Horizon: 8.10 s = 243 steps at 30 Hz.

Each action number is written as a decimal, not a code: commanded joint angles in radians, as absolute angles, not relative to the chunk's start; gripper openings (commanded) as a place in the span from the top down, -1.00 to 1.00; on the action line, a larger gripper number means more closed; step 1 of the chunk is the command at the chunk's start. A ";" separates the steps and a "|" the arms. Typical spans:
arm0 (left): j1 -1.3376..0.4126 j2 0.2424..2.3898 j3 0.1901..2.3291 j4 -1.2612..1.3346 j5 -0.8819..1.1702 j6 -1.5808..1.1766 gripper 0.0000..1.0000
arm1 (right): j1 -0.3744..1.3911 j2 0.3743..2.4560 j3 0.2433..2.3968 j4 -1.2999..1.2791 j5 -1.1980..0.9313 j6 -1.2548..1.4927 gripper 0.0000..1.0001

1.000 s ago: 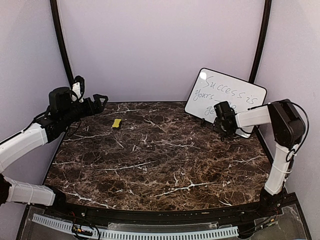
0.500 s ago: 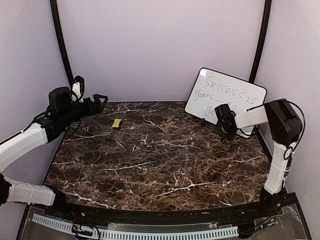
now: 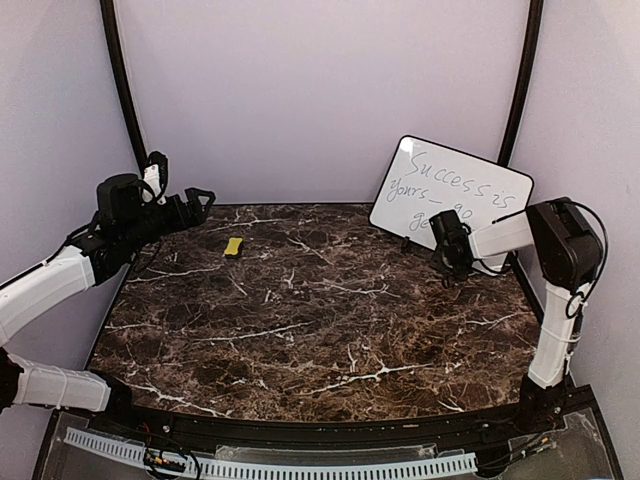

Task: Erase the whiteboard
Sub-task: Move the whiteboard to the center of the board, then pick up the whiteboard eraser from the center of the board.

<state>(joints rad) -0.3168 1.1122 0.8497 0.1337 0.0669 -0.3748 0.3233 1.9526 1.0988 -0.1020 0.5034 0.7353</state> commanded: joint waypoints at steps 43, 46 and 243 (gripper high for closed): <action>-0.299 1.109 0.835 0.160 0.081 -0.390 -0.98 | 0.427 1.919 1.054 -0.012 0.502 0.697 1.00; -0.298 1.108 0.836 0.159 0.079 -0.391 -0.98 | 0.447 1.917 1.061 -0.019 0.508 0.696 1.00; -0.210 2.138 1.436 -0.052 0.096 -0.150 -0.35 | 0.585 1.197 1.064 -0.201 -0.008 0.137 -0.87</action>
<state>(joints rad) -0.2104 2.1403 1.4197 -0.0433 0.1070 -0.1524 0.5888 1.1950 1.0729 -0.2260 -0.0216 0.1360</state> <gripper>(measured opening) 0.689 0.935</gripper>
